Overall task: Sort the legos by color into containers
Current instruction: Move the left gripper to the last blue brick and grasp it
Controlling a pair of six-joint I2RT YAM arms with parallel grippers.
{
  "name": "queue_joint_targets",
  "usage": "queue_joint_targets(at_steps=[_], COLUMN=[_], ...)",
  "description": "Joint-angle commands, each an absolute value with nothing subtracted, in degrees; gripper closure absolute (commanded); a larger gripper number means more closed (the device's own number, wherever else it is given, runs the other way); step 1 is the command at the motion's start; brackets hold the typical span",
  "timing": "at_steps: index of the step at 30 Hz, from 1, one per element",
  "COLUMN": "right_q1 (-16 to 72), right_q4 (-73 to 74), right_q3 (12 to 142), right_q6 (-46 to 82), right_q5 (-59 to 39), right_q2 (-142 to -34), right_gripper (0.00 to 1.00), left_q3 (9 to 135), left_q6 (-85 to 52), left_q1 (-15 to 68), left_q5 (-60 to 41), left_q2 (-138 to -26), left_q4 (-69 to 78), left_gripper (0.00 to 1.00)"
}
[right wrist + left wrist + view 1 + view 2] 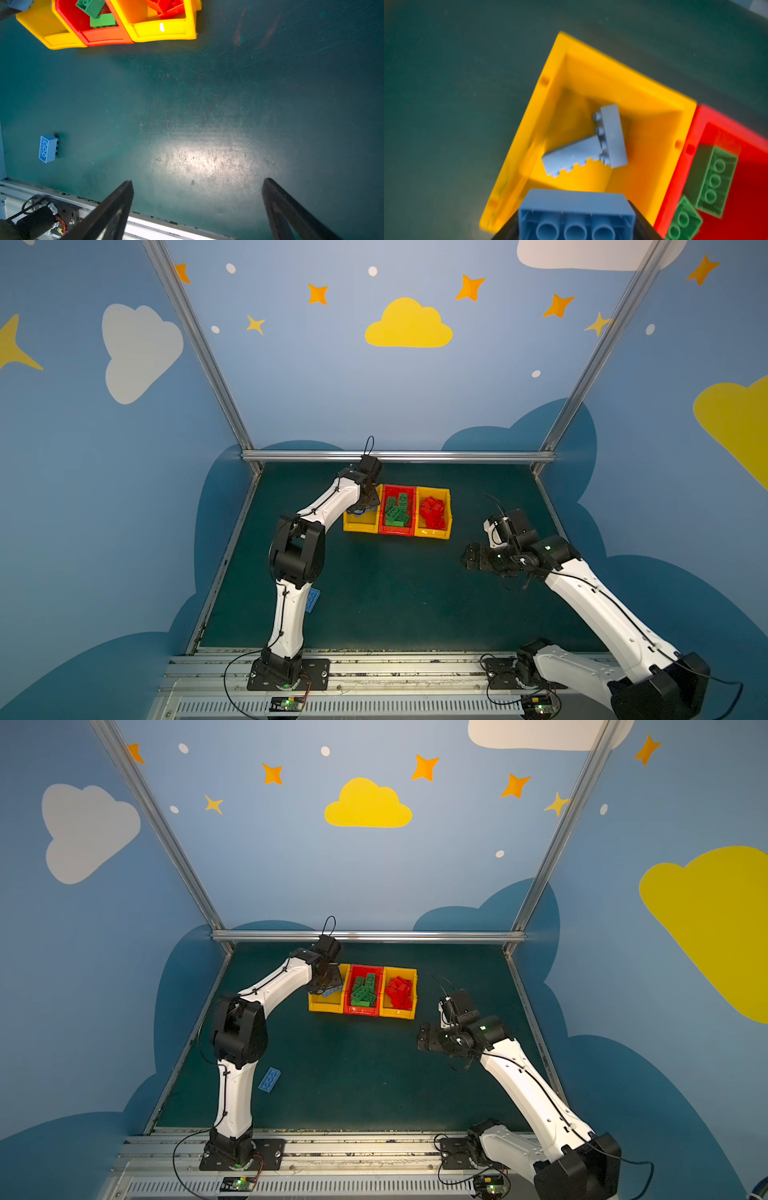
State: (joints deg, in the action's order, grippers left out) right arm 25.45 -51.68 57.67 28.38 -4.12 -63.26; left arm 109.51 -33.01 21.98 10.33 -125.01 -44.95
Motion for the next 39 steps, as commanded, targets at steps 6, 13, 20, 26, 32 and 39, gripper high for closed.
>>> queue_joint_targets(at_steps=[6,13,20,26,32,39], right_q1=[24.71,24.67,24.79,25.42,27.22,28.39], right_q4=[-51.15,-50.84,-49.86,-48.23,-48.73,-50.39], right_q3=[59.13,58.56,56.93,55.50,55.02,54.40], right_q6=[27.32,27.51,27.42,28.28,29.26,30.60], right_q5=[-5.59,-7.62,-9.75,-12.54,-11.83,-10.32], right_q2=[-63.90,-62.26,-60.82,-60.30,-58.37,-55.18], right_gripper=[0.06,0.06,0.06,0.06,0.06,0.06], left_q3=[110.42,87.73,59.69,41.77,31.03,28.38], left_q6=[-32.30,-34.77,-41.22,-48.11,-51.49,-49.84], left_q1=[21.62,22.35,23.01,23.38,23.25,22.42], left_q5=[9.53,12.63,15.94,15.63,16.70,12.27], left_q2=[-122.80,-104.68,-82.08,-65.94,-56.73,-60.02], left_q4=[-48.77,-42.91,-43.18,-44.21,-42.02,-35.60], left_gripper=[0.17,0.12,0.11,0.08,0.00,0.00])
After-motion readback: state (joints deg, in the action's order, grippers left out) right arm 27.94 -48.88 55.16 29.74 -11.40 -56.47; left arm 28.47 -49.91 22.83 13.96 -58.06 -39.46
